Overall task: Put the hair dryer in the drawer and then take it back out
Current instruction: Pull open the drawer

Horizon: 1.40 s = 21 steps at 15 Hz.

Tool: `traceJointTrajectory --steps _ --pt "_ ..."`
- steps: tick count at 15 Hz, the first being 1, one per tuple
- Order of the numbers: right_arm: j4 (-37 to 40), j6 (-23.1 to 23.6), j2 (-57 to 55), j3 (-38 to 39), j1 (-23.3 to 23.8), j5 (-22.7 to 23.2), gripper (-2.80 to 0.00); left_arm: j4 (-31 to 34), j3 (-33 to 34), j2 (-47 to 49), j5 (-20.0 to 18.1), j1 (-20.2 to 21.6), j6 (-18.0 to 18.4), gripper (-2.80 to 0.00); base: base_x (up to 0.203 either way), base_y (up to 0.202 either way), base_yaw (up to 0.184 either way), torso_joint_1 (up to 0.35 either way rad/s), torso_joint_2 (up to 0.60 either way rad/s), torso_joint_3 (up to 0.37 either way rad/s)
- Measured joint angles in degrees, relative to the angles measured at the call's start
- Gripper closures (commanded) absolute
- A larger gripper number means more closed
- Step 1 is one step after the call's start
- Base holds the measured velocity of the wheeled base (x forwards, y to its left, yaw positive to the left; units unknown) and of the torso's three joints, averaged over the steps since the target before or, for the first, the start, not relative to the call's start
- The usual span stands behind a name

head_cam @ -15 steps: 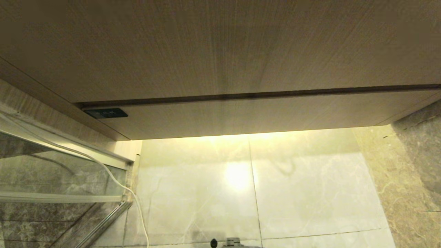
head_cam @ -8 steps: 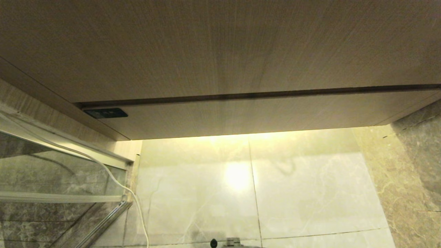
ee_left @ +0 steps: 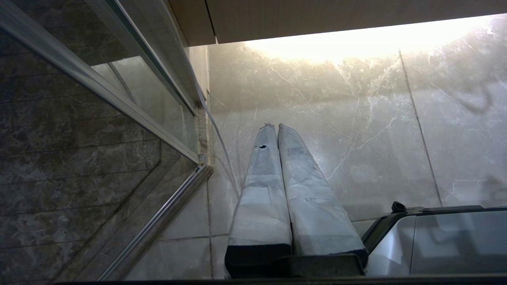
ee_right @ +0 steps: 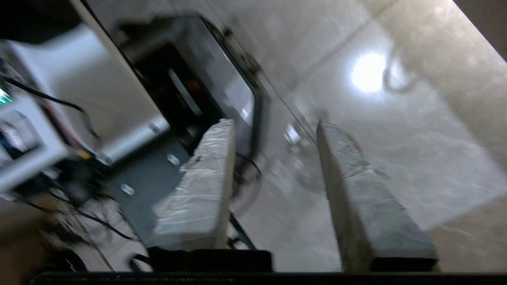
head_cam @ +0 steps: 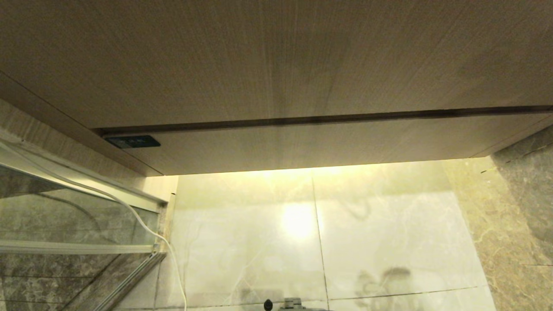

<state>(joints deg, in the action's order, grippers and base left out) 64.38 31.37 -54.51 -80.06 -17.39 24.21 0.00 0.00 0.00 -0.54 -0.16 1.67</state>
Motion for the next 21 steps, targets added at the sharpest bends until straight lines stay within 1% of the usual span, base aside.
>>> traceJointTrajectory --steps 2,3,4,5,6,7,9,10,11,13,14,15,16,18,21 --pt "0.07 7.96 -5.41 0.64 -0.10 -6.41 -2.80 0.00 0.00 0.00 0.01 0.00 0.00 0.00 0.000 0.000 0.000 0.000 0.00 0.000" --pt "-0.91 10.26 -7.89 1.06 -0.03 -9.83 -2.80 0.00 0.00 0.00 0.01 0.00 0.00 0.00 0.000 0.000 0.000 0.000 0.00 0.000" --pt "-3.72 11.72 -10.05 2.32 0.08 -12.60 -2.80 0.00 0.00 0.00 0.01 0.00 0.00 0.00 0.000 0.000 0.000 0.000 0.00 0.000" --pt "-8.14 13.53 -11.74 4.56 0.12 -14.27 -2.80 0.00 0.00 0.00 -0.03 0.00 0.00 0.00 0.000 0.000 0.000 0.000 0.00 0.000" --pt "-13.68 16.52 -13.04 7.10 0.15 -15.49 -2.80 0.00 0.00 0.00 0.01 0.00 -0.05 0.00 0.000 0.000 0.000 0.000 0.00 0.000" --pt "-21.04 20.85 -14.16 10.37 0.17 -16.98 -2.80 0.00 0.00 0.00 0.01 0.00 0.00 0.00 0.000 0.000 0.000 0.000 0.00 0.000" --pt "-38.44 30.84 -15.99 19.43 0.19 -19.47 -2.80 0.00 0.00 0.00 0.01 0.00 -0.02 0.00 0.000 0.000 0.000 0.000 0.00 0.000" --pt "-47.42 35.03 -17.00 23.82 0.19 -19.43 -2.80 0.00 0.00 0.00 0.01 0.00 -0.02 0.00 0.000 0.000 0.000 0.000 0.00 0.000" --pt "-55.66 38.23 -18.37 26.93 0.23 -18.39 -2.80 0.00 0.00 0.00 0.02 0.00 -0.02 0.00 0.000 0.000 0.000 0.000 0.00 0.000" --pt "-69.73 41.66 -22.10 30.17 0.45 -12.59 -2.80 0.00 0.00 0.00 0.01 0.00 0.00 0.00 0.000 0.000 0.000 0.000 0.00 0.000" --pt "-75.59 42.89 -23.89 30.96 0.81 -9.28 -2.80 0.00 0.00 0.00 0.03 0.00 -0.05 0.00 0.000 0.000 0.000 0.000 0.00 0.000" --pt "-80.38 43.79 -25.60 31.31 1.17 -6.92 -2.80 0.00 0.00 0.00 0.02 0.00 -0.02 0.00 0.000 0.000 0.000 0.000 0.00 0.000" --pt "-84.54 44.40 -27.33 31.42 1.53 -5.48 -2.80 0.00 0.00 0.00 0.02 0.00 -0.01 0.00 0.000 0.000 0.000 0.000 0.00 0.000" --pt "-89.88 43.82 -31.22 29.93 2.56 -4.38 -2.80 0.00 0.00 0.00 0.01 0.00 -0.02 0.00 0.000 0.000 0.000 0.000 0.00 0.000" --pt "-91.49 43.19 -35.42 27.36 4.01 -4.06 -2.80 0.00 0.00 0.00 0.03 0.00 -0.02 0.00 0.000 0.000 0.000 0.000 0.00 0.000"
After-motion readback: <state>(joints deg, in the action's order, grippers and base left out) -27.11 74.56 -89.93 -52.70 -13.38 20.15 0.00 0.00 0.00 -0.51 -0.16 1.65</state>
